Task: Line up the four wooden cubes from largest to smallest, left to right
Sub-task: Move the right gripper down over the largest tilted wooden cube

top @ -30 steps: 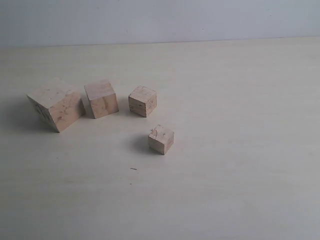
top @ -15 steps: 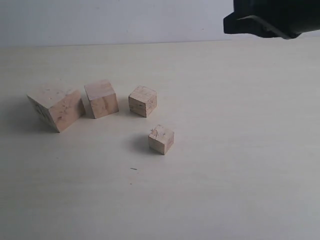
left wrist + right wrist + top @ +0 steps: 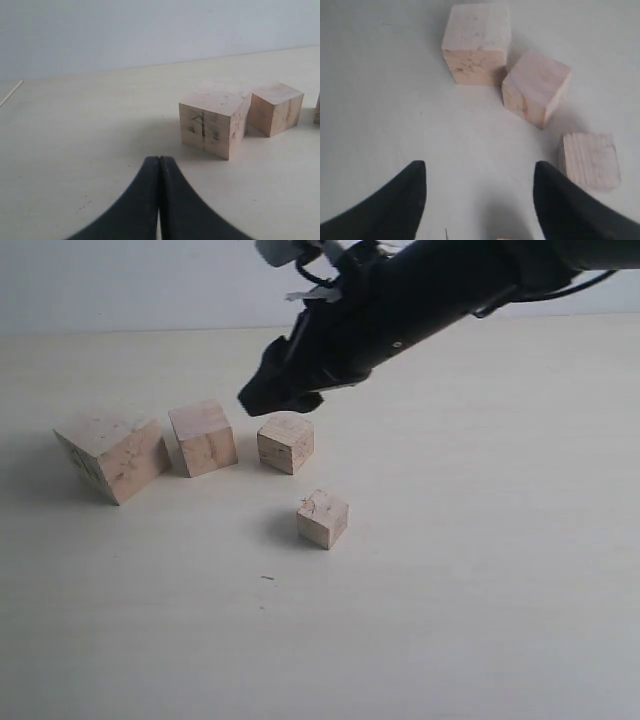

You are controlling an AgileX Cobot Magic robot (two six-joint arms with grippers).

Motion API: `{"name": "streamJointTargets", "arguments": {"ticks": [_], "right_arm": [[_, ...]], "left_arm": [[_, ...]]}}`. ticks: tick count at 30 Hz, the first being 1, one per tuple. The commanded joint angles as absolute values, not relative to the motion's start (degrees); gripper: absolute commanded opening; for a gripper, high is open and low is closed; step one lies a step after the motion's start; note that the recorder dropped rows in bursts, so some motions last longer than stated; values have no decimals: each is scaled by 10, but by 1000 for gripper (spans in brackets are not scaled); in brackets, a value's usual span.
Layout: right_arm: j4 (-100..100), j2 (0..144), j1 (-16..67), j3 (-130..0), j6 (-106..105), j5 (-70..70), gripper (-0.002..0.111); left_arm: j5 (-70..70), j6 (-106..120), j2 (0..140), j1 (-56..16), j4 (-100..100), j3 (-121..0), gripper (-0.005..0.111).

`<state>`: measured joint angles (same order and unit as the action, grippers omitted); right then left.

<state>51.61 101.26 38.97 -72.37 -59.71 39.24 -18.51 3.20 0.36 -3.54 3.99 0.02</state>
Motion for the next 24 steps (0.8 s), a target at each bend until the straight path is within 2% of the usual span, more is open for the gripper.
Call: {"name": "streamJointTargets", "arguments": {"ticks": [1, 8, 16, 24], "right_arm": [[503, 1062, 430, -793, -605, 382, 75], [503, 1142, 490, -880, -635, 333, 86], [507, 1227, 506, -969, -638, 311, 100], [533, 1328, 506, -1065, -638, 310, 102]], "left_arm": [[-181, 32, 0, -34, 41, 0, 0], [-181, 32, 0, -34, 41, 0, 0], [-181, 32, 0, -34, 41, 0, 0], [-181, 32, 0, -34, 41, 0, 0]]}}
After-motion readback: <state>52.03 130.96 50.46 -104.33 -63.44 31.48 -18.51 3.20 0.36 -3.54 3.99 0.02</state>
